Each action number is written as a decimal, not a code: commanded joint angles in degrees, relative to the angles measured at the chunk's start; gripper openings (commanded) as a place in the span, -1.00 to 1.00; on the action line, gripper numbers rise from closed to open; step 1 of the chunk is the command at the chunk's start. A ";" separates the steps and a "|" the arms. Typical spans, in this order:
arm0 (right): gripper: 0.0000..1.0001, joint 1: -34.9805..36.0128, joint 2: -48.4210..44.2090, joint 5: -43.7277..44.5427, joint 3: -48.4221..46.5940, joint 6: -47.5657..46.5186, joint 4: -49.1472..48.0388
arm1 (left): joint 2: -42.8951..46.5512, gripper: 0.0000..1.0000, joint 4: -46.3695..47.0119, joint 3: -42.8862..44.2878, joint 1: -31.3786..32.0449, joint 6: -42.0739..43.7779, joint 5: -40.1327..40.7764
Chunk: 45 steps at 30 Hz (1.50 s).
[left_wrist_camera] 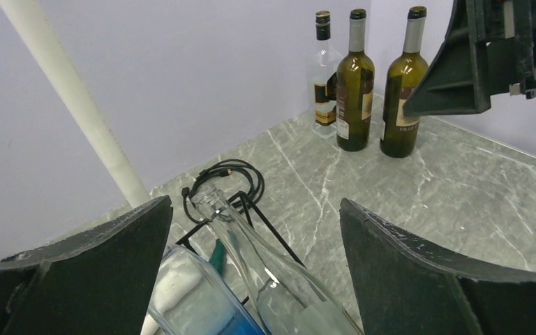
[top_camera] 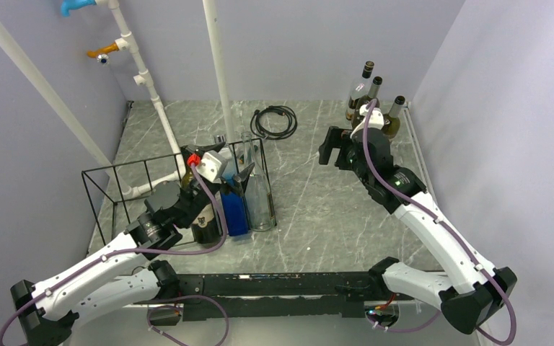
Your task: Put the wine bottle on the wine rack
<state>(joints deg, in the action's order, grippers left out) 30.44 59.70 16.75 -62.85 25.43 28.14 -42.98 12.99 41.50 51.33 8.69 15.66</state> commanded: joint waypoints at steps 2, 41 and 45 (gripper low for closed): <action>0.99 -1.90 -1.75 11.60 -3.78 -6.32 -1.18 | 0.64 0.89 5.03 0.35 0.35 2.69 3.26; 0.99 -31.67 25.88 8.25 -18.76 -19.63 -17.90 | -0.40 0.76 6.45 -0.16 0.39 3.27 8.69; 0.99 -32.25 32.37 5.07 -24.09 -18.93 -14.92 | -0.80 0.76 7.53 -0.56 0.35 4.26 9.60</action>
<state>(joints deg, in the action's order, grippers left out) -0.93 87.79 25.74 -81.14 5.63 11.42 -44.36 16.71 41.41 51.46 11.46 23.86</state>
